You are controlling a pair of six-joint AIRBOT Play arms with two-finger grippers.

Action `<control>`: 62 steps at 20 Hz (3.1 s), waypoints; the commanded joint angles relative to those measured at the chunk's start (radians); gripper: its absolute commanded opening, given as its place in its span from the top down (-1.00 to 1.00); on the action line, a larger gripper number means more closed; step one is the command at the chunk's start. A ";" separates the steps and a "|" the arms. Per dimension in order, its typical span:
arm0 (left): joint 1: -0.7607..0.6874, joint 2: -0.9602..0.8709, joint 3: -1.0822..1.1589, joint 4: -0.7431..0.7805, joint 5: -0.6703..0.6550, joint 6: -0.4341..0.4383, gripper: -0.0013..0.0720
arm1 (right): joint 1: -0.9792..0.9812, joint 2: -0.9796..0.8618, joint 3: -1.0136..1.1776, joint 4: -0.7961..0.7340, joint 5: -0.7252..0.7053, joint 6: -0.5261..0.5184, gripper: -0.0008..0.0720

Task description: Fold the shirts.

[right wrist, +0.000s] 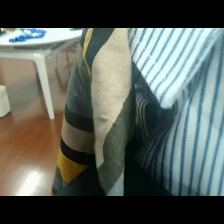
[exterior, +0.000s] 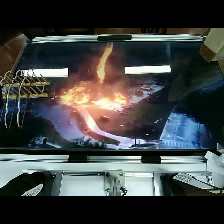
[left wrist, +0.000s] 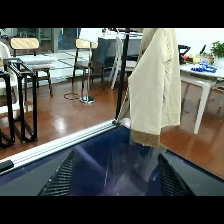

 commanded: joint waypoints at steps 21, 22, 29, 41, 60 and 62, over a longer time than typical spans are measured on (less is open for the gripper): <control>0.000 -0.119 0.000 0.026 -0.034 0.003 -0.66 | 0.002 0.248 0.000 0.191 0.310 0.003 -0.86; 0.000 -0.126 0.000 0.026 -0.033 0.003 -0.66 | 0.002 0.248 0.000 0.222 0.356 0.001 -0.88; 0.000 -0.137 0.000 0.026 -0.033 0.003 -0.66 | 0.002 0.316 0.000 0.489 0.454 -0.069 -0.88; 0.000 -0.136 0.000 0.341 -0.405 -0.136 -0.66 | 0.006 0.343 -0.064 0.980 1.224 -0.394 -0.87; 0.019 -0.168 -0.361 0.841 -0.719 -0.830 -0.67 | 1.281 0.231 -0.551 0.524 0.917 -0.133 -0.87; 0.019 -0.170 -0.361 0.840 -0.719 -0.830 -0.67 | 1.281 0.231 -0.551 0.525 0.915 -0.133 -0.87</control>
